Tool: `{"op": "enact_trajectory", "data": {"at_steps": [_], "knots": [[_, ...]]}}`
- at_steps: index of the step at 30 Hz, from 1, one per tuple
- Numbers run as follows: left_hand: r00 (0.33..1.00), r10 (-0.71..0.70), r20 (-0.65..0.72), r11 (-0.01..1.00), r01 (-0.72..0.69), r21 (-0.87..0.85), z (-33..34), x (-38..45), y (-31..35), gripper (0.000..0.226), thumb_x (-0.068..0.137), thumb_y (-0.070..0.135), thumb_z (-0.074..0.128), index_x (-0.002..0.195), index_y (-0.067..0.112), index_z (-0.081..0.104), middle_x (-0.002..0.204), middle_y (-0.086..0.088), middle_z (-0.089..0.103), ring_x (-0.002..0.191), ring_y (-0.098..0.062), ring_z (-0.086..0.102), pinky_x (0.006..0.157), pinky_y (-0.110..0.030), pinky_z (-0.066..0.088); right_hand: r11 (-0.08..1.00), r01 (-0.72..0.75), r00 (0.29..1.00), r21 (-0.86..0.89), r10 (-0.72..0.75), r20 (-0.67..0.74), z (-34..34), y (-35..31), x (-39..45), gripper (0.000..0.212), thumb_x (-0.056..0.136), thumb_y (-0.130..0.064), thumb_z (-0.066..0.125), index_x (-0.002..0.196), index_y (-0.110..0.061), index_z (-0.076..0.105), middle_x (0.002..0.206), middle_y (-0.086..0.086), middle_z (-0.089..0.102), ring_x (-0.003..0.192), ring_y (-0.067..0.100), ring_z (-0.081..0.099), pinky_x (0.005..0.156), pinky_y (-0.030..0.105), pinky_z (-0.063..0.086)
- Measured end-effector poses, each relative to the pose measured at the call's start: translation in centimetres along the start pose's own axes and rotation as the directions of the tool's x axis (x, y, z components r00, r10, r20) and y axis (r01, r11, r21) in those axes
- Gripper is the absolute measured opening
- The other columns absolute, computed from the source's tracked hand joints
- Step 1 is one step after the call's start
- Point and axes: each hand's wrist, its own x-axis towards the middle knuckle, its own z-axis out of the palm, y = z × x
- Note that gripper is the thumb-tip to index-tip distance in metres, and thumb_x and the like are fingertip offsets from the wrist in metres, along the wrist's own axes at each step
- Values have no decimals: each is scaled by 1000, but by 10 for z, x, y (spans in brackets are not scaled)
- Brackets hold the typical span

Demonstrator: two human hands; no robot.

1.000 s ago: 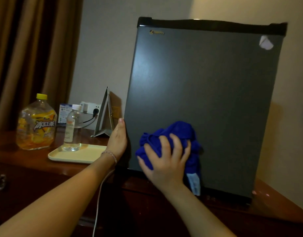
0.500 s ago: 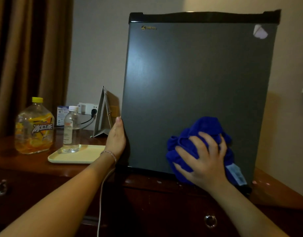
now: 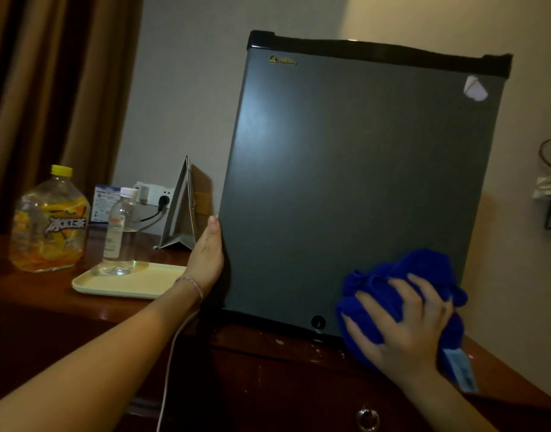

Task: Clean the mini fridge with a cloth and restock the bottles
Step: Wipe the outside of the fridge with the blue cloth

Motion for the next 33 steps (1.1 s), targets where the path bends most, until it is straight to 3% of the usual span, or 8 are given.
{"op": "enact_trajectory", "data": {"at_steps": [4,8,12,16,20,25,30,33], "knots": [[998,-41,52,999,42,-21,-5,2,-4,81,86,82,11,148,37,38,147,7,48,139,-15,39,118,-47,29,995,71,997,64,-72,2,25,-65,24,33,72,-55,76,96,-33,76,124,8,53,120,40,48,105,68,26],[992,-93,86,995,96,-33,-9,6,-9,98,72,95,15,152,40,28,156,9,36,145,-14,30,120,-50,24,988,129,989,87,-135,60,46,-119,46,34,72,-55,74,99,-34,73,129,7,50,125,38,44,108,67,22],[980,-135,146,980,154,-128,-11,7,-10,96,68,100,24,147,46,35,153,9,42,143,-15,36,118,-51,26,989,116,991,94,-122,59,58,-133,65,36,75,-56,71,104,-35,72,131,6,47,127,36,41,114,62,11],[986,-35,162,978,68,-199,-9,1,-3,72,83,87,24,137,47,50,140,10,56,136,-13,46,115,-47,30,988,129,992,86,-128,-21,66,-124,108,34,77,-54,71,103,-33,73,130,8,50,126,38,44,113,63,14],[992,-63,107,980,82,-181,-7,2,-3,66,83,86,26,131,51,54,130,6,64,125,-17,57,109,-51,40,994,97,994,60,-93,-59,71,-105,180,32,80,-56,69,101,-32,73,127,9,62,123,40,49,112,64,18],[996,-73,42,991,77,-106,-5,-3,5,60,92,71,18,132,44,53,126,10,63,121,-10,56,109,-43,43,999,46,999,29,-46,-11,59,-58,253,40,85,-61,59,110,-31,69,134,9,55,129,38,40,111,64,21],[998,-60,-3,996,60,-60,5,-13,16,54,94,61,16,118,39,59,107,12,67,104,1,61,80,-15,46,998,-64,998,15,64,-6,42,-11,263,43,86,-61,59,114,-30,67,135,10,52,128,37,40,108,64,27],[993,-78,-84,994,71,-88,10,-13,20,61,93,62,16,118,32,63,107,8,68,104,-6,62,85,-26,46,997,-70,997,19,71,-21,44,-14,260,39,85,-58,63,111,-29,67,133,11,53,128,38,42,107,65,29]]}}
